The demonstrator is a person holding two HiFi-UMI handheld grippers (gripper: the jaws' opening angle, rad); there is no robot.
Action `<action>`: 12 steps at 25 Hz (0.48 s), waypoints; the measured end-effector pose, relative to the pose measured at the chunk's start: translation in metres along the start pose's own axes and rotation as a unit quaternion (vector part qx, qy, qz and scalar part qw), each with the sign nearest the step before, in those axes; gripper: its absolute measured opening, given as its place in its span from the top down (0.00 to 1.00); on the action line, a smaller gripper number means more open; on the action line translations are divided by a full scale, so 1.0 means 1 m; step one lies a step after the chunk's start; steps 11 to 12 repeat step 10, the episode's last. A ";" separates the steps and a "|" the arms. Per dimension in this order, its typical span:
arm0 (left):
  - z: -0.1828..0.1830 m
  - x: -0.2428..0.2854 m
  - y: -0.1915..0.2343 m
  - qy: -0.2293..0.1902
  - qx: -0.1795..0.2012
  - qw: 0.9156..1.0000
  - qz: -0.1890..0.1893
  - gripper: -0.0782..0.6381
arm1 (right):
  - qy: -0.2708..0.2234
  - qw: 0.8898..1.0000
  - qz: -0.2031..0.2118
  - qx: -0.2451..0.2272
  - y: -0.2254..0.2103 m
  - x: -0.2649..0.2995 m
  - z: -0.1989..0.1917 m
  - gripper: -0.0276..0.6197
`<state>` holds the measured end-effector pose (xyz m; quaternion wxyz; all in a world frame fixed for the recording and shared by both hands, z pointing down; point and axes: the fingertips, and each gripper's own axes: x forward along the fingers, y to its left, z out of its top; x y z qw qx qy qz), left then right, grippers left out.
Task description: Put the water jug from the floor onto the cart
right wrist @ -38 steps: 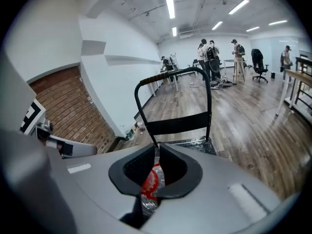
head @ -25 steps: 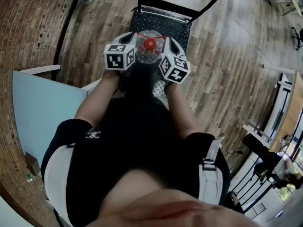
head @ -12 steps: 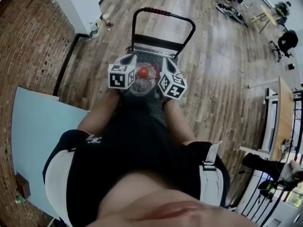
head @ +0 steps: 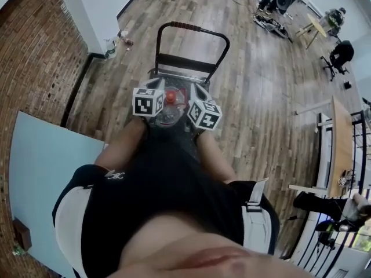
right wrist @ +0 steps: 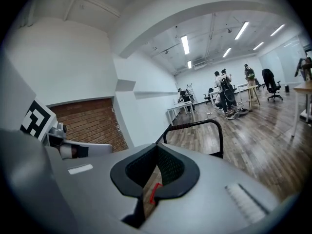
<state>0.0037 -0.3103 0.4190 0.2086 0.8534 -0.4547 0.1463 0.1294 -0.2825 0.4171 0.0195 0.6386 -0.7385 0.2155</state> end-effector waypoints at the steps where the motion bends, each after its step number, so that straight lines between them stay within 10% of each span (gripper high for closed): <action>1: -0.002 0.000 0.000 0.002 -0.004 1.000 -0.001 0.89 | 0.002 1.000 0.001 -0.001 0.001 0.000 -0.001 0.94; 12: -0.008 0.006 0.003 0.015 -0.008 1.000 0.000 0.89 | 0.013 1.000 0.006 0.004 -0.003 0.007 -0.008 0.94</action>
